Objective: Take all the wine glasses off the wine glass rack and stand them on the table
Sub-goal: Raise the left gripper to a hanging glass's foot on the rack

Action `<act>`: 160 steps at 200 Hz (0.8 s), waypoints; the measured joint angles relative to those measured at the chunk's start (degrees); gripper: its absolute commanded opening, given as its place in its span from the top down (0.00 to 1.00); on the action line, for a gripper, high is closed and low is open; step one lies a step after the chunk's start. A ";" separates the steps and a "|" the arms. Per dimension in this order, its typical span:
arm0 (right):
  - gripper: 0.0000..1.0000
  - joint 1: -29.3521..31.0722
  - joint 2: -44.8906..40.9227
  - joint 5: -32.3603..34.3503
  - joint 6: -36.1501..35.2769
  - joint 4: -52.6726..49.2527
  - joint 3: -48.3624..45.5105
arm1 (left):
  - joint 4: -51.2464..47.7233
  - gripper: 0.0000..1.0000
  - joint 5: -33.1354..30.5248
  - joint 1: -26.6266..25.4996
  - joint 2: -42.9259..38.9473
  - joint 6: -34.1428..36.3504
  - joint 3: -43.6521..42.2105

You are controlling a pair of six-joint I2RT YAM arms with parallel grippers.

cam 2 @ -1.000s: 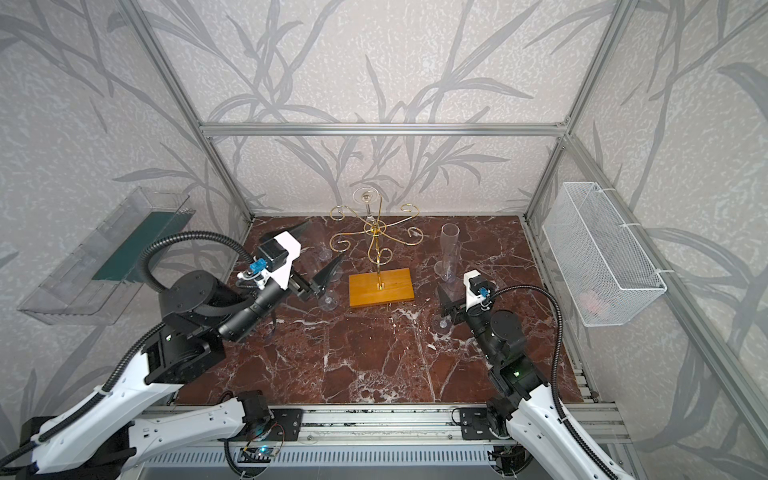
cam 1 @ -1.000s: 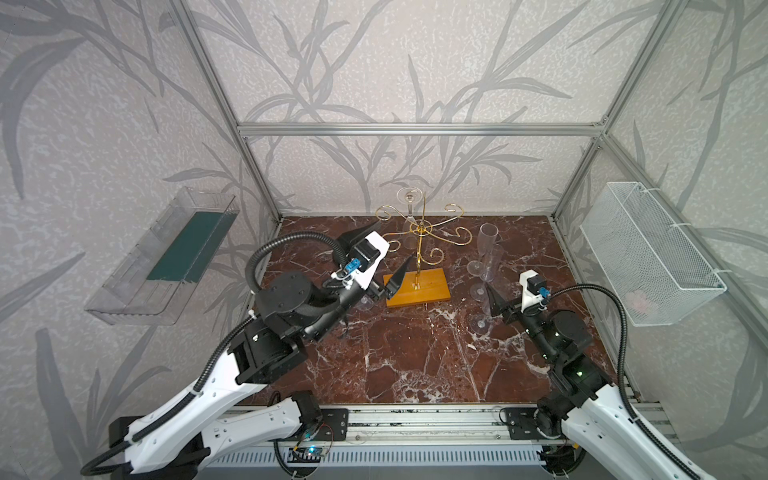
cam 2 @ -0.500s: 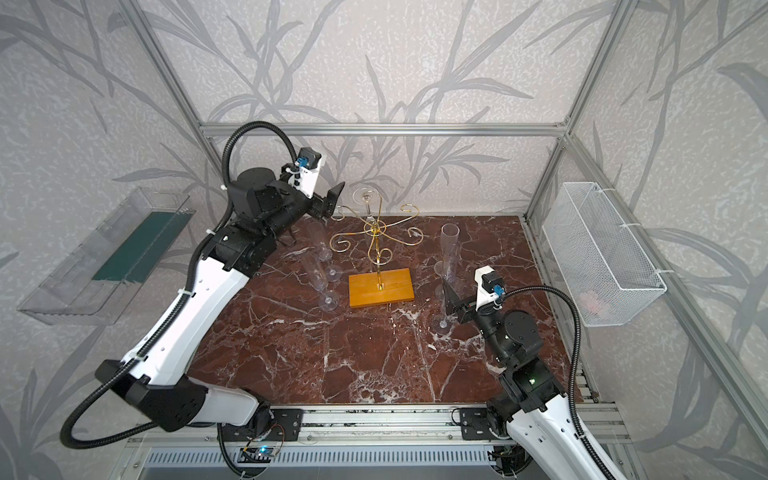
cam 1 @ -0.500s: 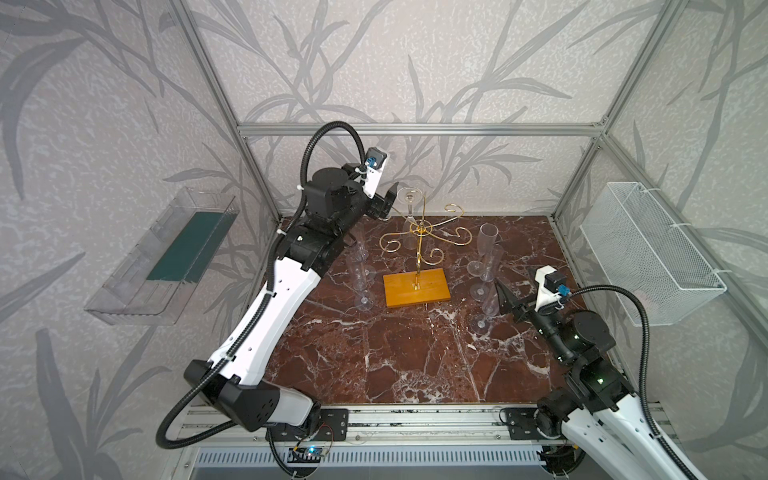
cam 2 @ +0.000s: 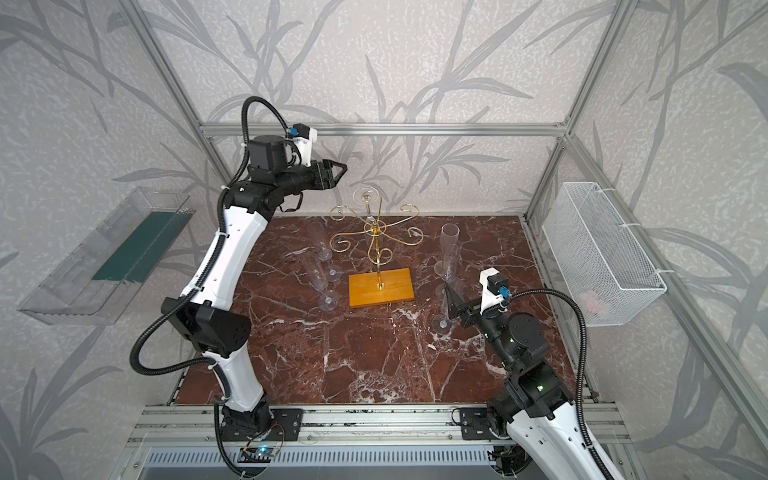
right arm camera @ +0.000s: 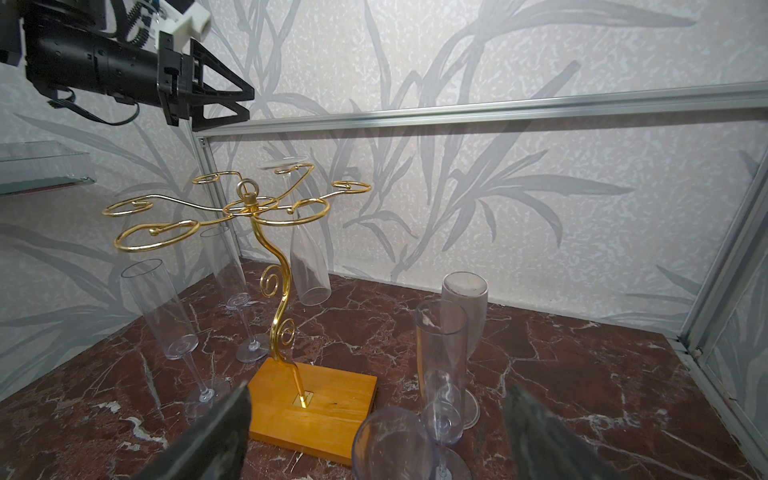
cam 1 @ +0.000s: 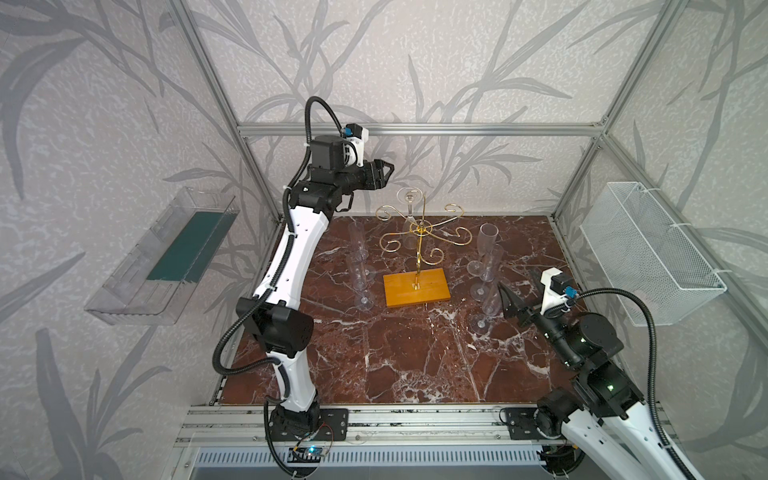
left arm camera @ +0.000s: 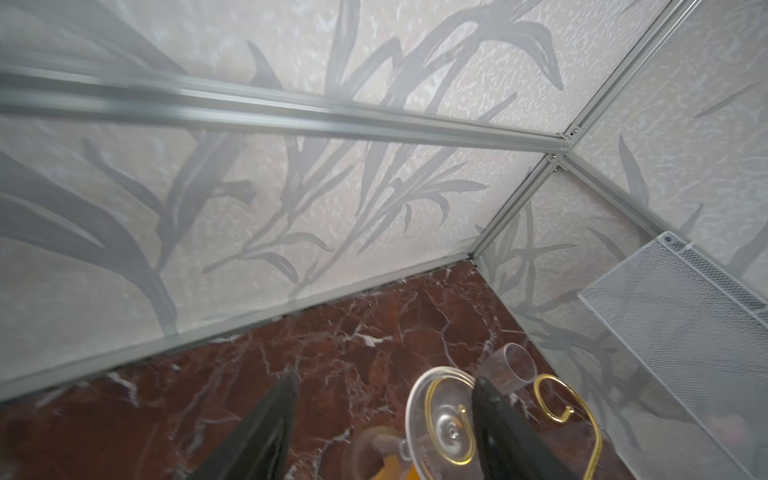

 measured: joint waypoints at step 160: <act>0.08 0.00 -2.95 -0.79 3.72 -6.36 0.31 | -17.11 0.53 16.37 0.00 10.32 -1.07 10.95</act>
